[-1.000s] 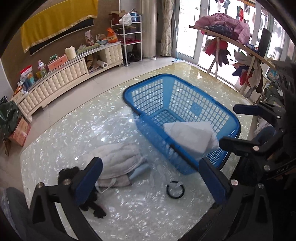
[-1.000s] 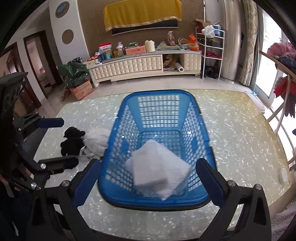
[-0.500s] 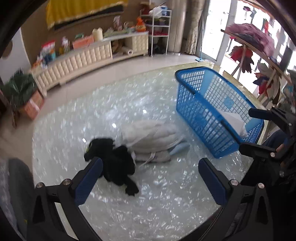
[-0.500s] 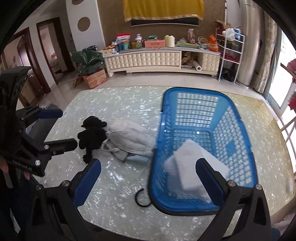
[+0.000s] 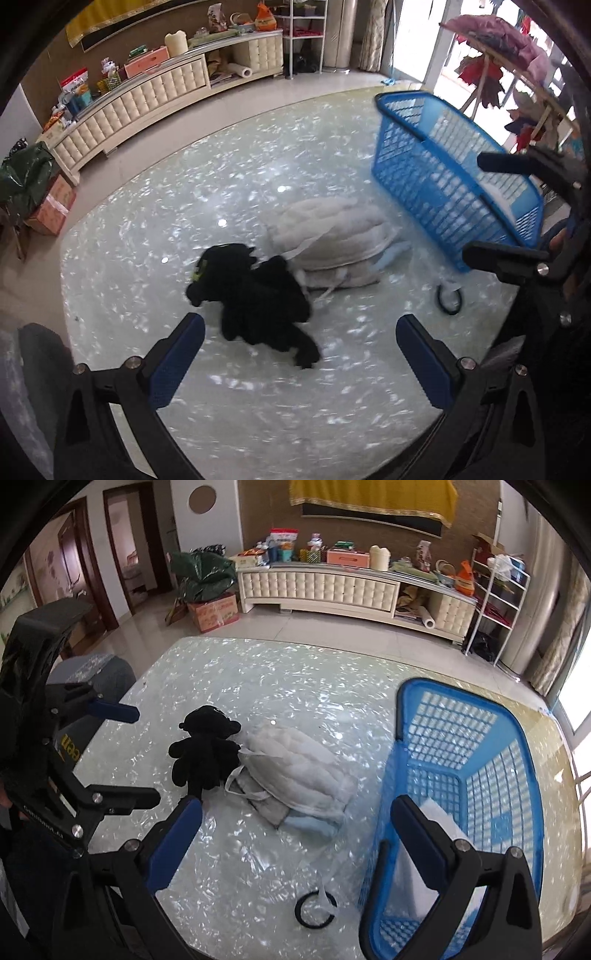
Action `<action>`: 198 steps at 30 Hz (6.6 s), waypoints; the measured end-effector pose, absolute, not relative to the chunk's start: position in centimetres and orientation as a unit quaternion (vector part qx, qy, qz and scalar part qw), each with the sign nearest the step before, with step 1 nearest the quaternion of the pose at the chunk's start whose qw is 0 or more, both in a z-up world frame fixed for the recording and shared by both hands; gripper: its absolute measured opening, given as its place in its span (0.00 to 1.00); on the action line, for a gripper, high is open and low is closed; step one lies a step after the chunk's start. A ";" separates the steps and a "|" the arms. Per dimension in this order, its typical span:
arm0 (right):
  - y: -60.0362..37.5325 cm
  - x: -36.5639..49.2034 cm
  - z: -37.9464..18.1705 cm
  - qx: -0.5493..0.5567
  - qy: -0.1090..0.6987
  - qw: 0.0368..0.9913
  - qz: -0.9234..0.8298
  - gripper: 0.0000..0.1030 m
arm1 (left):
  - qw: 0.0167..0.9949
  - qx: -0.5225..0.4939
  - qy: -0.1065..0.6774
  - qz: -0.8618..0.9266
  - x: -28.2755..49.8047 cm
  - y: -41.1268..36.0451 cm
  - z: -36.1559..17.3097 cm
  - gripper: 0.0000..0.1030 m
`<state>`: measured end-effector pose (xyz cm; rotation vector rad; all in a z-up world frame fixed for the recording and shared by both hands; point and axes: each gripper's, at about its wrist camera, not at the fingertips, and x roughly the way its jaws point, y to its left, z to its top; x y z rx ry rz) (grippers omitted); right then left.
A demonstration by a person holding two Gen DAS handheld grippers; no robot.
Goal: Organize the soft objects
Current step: 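Close the left gripper on the black plush dragon while the right reaches the white bundle, then lift the black plush dragon with the left gripper while the right lifts the white bundle, then lower the white bundle into the blue basket and open the right gripper, then carry the black plush dragon over the blue basket with the left gripper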
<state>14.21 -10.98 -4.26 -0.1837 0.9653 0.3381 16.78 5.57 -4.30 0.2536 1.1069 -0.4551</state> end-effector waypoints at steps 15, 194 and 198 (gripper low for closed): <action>-5.3 19.2 -8.3 -0.147 0.513 0.826 0.180 0.96 | 0.799 0.103 0.560 -0.194 21.7 8.0 -8.5 1.00; -24.4 12.0 0.9 -0.126 0.467 0.874 0.051 1.00 | 0.861 0.059 0.436 -0.256 15.4 -4.9 -1.1 0.33; -25.2 10.5 1.2 -0.107 0.458 0.881 0.054 1.00 | 0.862 0.052 0.433 -0.259 15.4 -5.1 -0.4 0.33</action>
